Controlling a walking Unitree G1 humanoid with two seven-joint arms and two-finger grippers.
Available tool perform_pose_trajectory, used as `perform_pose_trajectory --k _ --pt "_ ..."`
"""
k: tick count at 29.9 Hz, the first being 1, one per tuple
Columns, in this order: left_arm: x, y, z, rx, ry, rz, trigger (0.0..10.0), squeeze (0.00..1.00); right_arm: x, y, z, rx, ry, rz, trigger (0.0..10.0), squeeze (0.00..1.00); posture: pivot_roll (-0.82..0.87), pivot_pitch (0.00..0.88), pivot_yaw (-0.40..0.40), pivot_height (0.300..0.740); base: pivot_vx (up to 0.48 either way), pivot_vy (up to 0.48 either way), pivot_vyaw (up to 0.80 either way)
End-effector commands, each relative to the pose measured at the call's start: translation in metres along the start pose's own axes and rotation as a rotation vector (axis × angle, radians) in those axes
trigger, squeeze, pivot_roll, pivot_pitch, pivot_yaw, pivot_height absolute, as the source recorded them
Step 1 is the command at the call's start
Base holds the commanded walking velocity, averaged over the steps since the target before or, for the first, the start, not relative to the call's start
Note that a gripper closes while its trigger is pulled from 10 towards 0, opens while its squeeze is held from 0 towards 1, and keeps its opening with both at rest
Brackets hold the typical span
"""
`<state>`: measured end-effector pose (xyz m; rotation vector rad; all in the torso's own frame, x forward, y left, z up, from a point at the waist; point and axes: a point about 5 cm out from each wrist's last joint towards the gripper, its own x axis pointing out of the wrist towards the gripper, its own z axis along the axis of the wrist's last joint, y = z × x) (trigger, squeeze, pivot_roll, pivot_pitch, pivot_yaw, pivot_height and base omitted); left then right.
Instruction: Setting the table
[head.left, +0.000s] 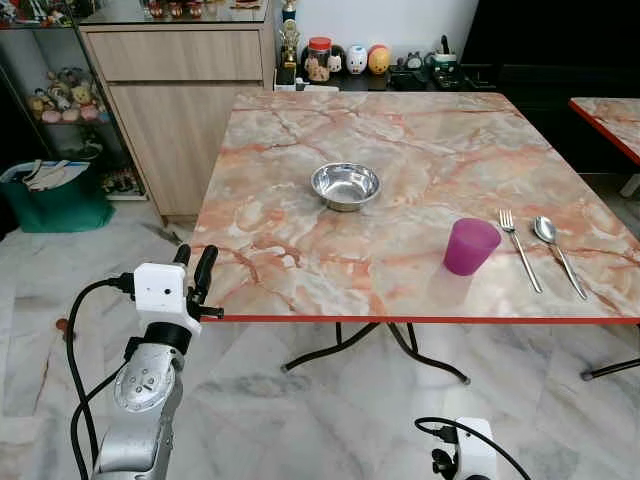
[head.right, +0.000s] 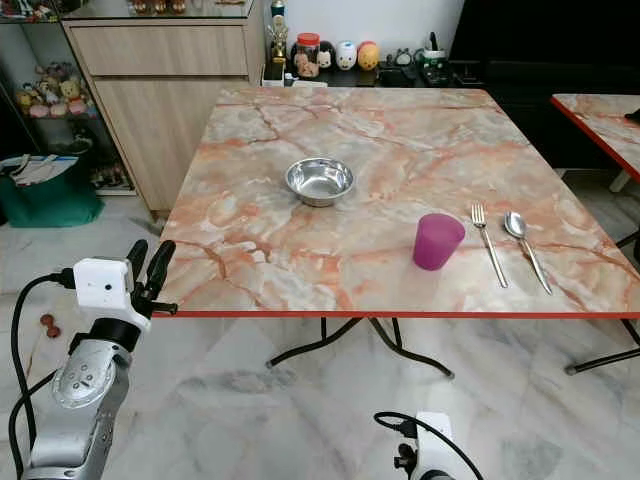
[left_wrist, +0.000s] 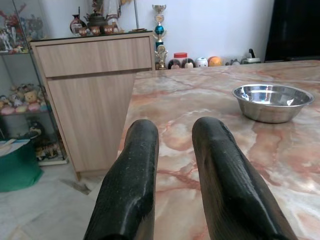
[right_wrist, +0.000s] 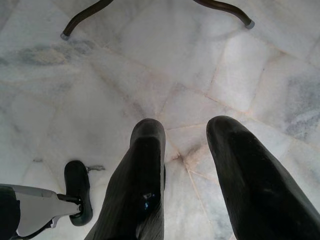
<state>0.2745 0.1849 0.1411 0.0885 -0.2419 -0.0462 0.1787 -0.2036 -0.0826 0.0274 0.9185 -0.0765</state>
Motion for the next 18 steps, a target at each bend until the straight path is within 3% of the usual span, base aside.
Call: perform_pose_trajectory --k 1,9,18 --pt "-0.0009 -0.0008 0.0024 -0.002 0.001 -0.011 10.0 0.0 0.0003 -0.0003 0.0022 0.006 -0.011 -0.004 10.0 0.0 0.04 0.0 -0.018 0.718 0.0 0.0 0.0" --pt "-0.001 -0.0017 0.002 0.0 0.001 -0.019 10.0 0.0 0.0003 0.0 0.0015 0.008 -0.005 -0.004 10.0 0.0 0.04 0.0 -0.015 0.718 0.0 0.0 0.0" --pt "-0.0038 -0.0004 0.0014 0.0 0.004 -0.01 10.0 0.0 0.0001 -0.0008 0.0011 0.009 -0.004 -0.002 10.0 0.0 0.04 0.0 -0.019 0.694 0.288 0.0 -0.21"
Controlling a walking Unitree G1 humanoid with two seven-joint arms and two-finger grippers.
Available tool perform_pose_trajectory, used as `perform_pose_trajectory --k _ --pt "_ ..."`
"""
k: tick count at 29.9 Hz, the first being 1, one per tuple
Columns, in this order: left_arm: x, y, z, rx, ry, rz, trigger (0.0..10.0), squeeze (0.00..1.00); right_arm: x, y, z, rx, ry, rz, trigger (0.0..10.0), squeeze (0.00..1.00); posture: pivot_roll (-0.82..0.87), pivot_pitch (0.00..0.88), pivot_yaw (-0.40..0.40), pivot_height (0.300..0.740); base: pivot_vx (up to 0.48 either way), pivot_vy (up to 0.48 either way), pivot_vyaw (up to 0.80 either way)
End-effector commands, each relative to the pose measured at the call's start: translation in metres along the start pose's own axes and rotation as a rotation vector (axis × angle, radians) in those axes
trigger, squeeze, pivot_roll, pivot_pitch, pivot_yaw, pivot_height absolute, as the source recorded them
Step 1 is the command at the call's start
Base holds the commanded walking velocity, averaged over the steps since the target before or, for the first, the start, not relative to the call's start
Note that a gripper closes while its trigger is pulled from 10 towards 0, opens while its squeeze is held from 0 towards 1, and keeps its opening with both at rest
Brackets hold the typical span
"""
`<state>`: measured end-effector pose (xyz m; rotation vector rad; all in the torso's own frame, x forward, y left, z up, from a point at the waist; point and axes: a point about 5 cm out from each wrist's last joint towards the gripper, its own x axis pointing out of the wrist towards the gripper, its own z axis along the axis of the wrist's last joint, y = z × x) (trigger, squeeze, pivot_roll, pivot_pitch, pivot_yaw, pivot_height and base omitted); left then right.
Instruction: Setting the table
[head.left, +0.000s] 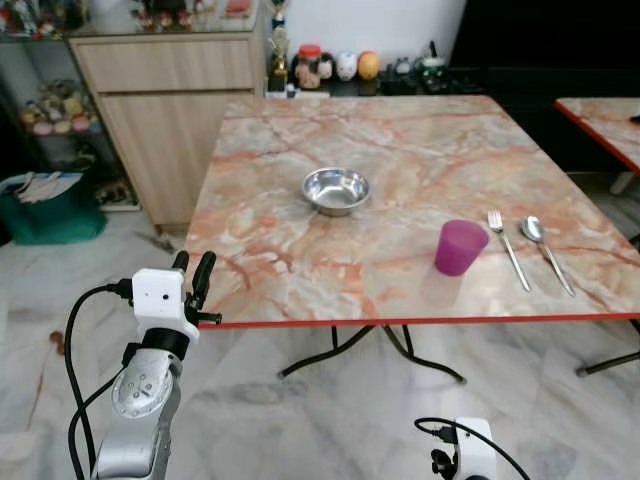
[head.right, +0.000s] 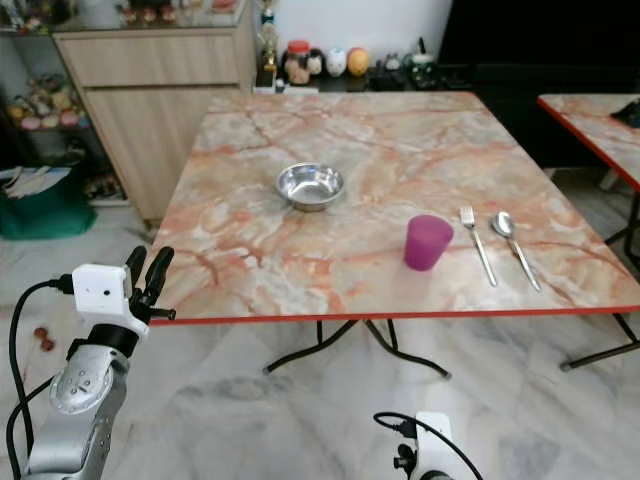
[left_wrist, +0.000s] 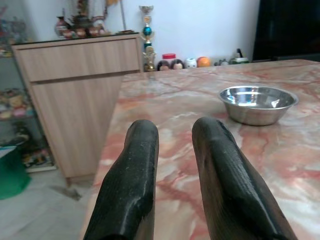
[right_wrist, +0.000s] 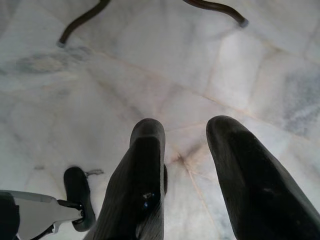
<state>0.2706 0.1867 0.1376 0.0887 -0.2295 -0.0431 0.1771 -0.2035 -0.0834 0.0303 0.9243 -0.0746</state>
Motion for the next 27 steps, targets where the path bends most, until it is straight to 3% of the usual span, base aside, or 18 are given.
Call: perform_pose_trajectory --k 1,27 --pt "0.0008 -0.0017 0.0041 0.001 -0.009 -0.013 10.0 0.0 0.0004 -0.0008 0.0029 0.007 -0.01 -0.005 10.0 0.0 0.04 0.0 -0.02 0.694 0.345 0.0 0.0" --pt "0.0005 -0.0024 0.0051 0.007 -0.011 -0.02 10.0 0.0 0.0004 -0.0013 0.0019 0.002 0.001 -0.006 10.0 0.0 0.04 0.0 -0.021 0.664 0.453 0.0 -0.08"
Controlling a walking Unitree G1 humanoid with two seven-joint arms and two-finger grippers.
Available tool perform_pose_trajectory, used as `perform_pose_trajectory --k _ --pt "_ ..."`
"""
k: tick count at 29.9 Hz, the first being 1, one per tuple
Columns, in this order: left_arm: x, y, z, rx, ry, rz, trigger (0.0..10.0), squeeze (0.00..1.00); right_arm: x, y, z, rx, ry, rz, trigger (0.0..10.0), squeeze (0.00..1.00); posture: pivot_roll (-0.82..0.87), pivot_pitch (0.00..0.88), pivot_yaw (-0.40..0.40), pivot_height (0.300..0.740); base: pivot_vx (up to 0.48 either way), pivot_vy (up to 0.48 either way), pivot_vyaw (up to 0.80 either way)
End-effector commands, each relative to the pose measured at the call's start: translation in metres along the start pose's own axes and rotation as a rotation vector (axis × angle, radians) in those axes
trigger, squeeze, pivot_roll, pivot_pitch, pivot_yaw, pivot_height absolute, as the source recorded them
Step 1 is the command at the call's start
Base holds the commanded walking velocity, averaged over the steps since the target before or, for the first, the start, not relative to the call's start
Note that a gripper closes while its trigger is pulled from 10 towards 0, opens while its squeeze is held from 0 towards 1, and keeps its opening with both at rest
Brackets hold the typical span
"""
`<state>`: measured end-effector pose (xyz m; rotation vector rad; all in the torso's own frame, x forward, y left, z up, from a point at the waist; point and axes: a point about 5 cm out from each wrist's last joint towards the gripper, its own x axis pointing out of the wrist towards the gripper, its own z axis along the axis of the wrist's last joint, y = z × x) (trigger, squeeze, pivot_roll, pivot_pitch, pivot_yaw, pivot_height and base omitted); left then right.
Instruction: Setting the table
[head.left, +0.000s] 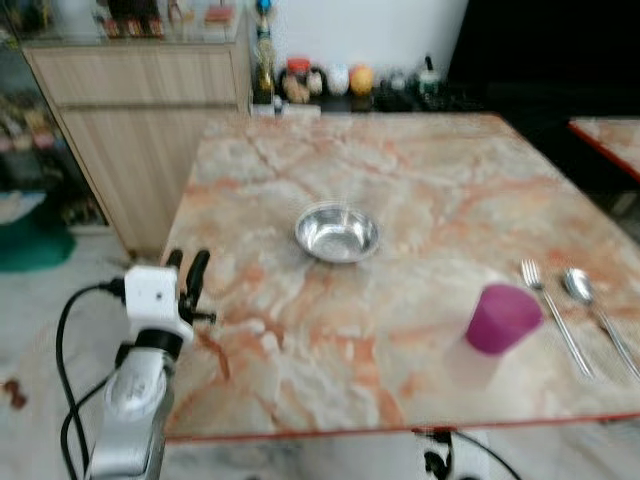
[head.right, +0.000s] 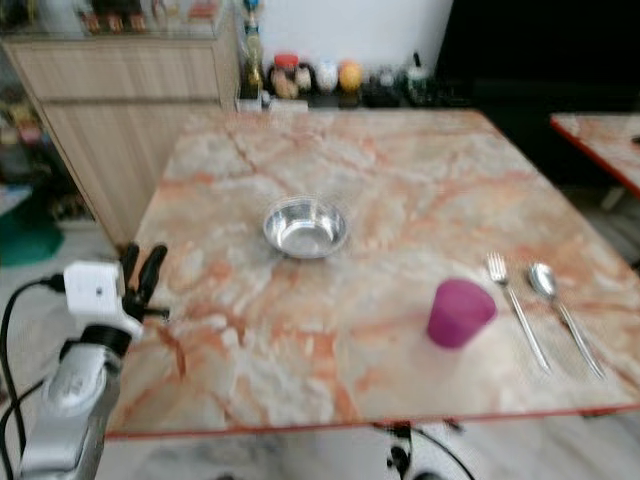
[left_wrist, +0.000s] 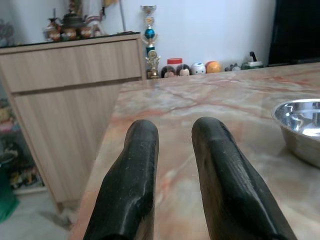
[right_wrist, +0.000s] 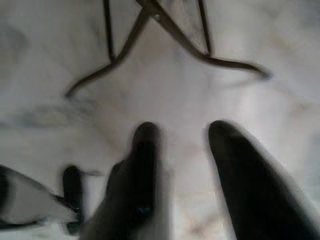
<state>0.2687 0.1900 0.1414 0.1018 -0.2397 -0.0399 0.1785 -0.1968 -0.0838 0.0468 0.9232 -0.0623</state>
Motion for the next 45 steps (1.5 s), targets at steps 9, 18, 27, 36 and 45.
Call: perform_pose_trajectory --k 9,18,27,36,45 --pt "0.006 -0.006 0.008 -0.086 -0.011 -0.031 10.0 0.0 0.0 -0.008 0.001 -0.012 0.008 -0.024 10.0 0.0 0.04 0.0 -0.019 0.664 0.107 0.0 0.0" --pt "0.008 0.002 0.011 -0.161 -0.022 0.016 10.0 0.0 0.0 -0.006 0.001 -0.003 0.004 -0.014 10.0 0.0 0.04 0.0 -0.015 0.664 0.0 0.0 0.0" --pt "0.01 0.001 0.015 -0.176 -0.022 0.006 10.0 0.0 0.0 -0.007 0.001 -0.01 0.005 -0.021 10.0 0.0 0.04 0.0 -0.014 0.689 0.0 0.0 0.0" --pt "0.012 0.001 0.018 -0.197 -0.027 -0.002 10.0 0.0 0.0 -0.006 0.001 -0.009 0.009 -0.019 10.0 0.0 0.04 0.0 -0.013 0.718 0.0 0.0 0.0" --pt "0.013 -0.001 0.02 -0.209 -0.024 -0.022 10.0 0.0 0.0 -0.007 0.0 -0.011 0.022 -0.021 10.0 0.0 0.04 0.0 -0.013 0.74 0.0 0.0 0.0"
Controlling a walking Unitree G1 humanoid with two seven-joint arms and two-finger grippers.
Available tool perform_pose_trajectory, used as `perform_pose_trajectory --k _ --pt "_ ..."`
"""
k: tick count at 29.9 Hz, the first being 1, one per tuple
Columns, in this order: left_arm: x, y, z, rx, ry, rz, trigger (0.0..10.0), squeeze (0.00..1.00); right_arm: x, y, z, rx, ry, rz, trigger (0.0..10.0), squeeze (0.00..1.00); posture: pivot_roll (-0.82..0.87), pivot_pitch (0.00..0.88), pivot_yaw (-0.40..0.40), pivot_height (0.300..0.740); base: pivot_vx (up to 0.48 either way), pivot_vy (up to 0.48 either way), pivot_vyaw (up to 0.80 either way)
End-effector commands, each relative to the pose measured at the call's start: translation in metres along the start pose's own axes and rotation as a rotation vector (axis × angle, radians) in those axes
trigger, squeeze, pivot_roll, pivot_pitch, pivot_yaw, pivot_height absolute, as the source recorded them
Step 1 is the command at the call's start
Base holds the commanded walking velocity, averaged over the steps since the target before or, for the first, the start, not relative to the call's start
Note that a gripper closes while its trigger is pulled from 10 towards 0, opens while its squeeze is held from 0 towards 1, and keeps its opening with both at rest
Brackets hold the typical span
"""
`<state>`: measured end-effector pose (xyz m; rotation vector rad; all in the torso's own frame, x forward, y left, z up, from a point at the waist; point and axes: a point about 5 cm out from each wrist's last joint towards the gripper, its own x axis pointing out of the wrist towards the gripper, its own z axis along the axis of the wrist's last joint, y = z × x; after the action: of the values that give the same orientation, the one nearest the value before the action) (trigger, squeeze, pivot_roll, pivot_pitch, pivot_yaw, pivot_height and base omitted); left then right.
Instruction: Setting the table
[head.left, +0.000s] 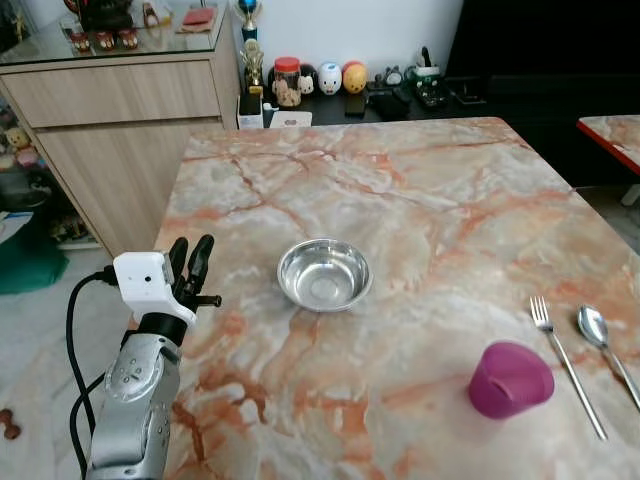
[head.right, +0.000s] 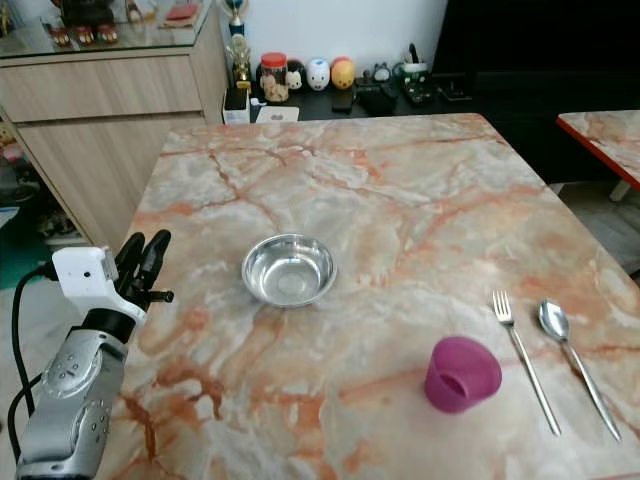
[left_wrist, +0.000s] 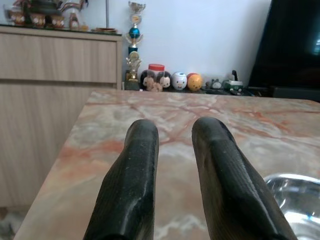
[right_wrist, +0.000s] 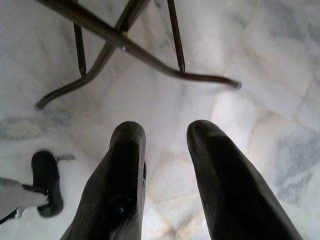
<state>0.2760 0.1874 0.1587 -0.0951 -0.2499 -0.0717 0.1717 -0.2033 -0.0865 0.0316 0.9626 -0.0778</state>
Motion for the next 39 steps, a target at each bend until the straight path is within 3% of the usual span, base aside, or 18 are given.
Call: perform_pose_trajectory --k 1,20,39 --pt "0.0017 -0.0016 0.0039 -0.011 -0.001 -0.02 10.0 0.0 0.0012 0.001 0.0041 0.004 0.012 0.011 10.0 0.0 0.04 0.0 -0.012 0.74 0.0 0.0 0.0" --pt "-0.0042 -0.0047 -0.0015 -0.004 0.029 -0.038 10.0 0.0 0.0012 0.0022 0.0028 -0.004 0.029 0.041 10.0 0.0 0.05 0.0 -0.012 0.74 0.0 0.0 0.0" --pt "-0.0015 -0.005 0.0001 0.02 0.026 -0.038 10.0 0.0 0.0013 0.0026 0.0034 -0.003 0.026 0.039 10.0 0.0 0.04 0.0 -0.011 0.74 -0.14 0.0 0.0"
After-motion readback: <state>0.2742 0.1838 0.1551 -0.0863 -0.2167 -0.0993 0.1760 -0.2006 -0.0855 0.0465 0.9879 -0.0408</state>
